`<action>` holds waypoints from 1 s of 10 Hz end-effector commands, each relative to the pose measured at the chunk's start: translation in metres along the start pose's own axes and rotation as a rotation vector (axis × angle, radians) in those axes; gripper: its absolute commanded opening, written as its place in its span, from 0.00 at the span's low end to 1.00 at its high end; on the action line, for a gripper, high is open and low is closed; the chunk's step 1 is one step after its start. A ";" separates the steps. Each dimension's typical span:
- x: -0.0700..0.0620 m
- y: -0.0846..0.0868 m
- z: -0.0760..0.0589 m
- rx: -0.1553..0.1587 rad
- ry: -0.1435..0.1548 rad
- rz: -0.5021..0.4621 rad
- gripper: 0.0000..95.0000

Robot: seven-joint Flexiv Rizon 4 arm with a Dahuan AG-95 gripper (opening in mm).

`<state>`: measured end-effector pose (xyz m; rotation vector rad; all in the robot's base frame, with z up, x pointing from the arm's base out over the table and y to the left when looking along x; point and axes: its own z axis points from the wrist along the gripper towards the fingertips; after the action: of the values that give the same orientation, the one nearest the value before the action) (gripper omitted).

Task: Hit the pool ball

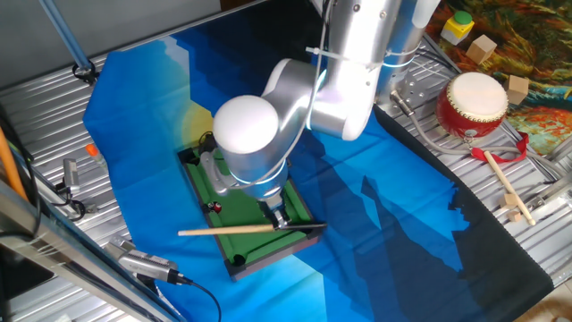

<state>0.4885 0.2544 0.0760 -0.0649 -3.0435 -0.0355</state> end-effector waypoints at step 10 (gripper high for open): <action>-0.062 -0.003 -0.067 0.002 -0.007 -0.150 0.20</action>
<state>0.5616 0.2470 0.1349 0.1715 -3.0478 -0.0424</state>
